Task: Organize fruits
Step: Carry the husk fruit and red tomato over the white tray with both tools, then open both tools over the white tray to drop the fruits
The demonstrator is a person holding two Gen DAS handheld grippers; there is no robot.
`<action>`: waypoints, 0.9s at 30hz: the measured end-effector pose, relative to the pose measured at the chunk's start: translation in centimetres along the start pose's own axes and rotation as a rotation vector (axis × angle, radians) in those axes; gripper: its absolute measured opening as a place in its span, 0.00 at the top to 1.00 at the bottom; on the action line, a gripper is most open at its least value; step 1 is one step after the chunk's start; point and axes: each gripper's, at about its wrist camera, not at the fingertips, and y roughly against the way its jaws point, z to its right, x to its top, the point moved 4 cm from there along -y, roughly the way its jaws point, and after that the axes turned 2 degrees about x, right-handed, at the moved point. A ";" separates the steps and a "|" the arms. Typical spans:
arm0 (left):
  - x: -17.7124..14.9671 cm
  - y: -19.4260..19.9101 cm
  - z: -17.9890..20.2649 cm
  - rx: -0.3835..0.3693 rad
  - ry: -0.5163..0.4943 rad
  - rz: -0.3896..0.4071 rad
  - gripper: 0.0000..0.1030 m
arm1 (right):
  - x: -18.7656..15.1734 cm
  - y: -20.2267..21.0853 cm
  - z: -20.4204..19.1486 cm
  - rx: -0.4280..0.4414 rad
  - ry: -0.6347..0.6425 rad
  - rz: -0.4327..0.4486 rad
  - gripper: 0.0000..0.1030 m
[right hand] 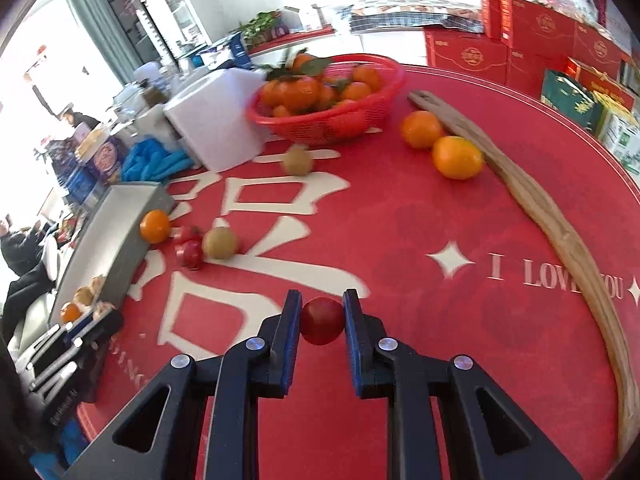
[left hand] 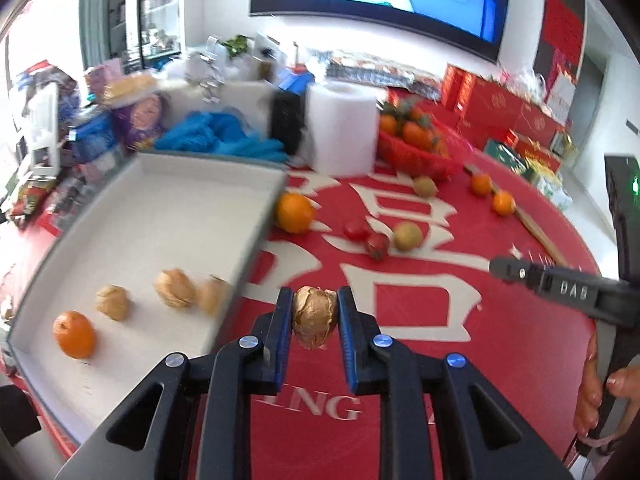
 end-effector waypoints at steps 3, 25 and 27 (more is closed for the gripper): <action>0.7 0.7 -2.7 0.034 0.042 0.024 0.77 | 0.3 -0.1 -2.0 0.025 0.027 -0.003 0.79; -0.6 -1.5 -14.6 0.233 0.242 0.032 0.77 | 2.2 -6.6 -20.9 0.206 0.299 -0.097 0.79; -0.6 -1.6 -14.5 0.231 0.241 0.034 0.77 | 2.3 -7.1 -21.5 0.206 0.307 -0.104 0.79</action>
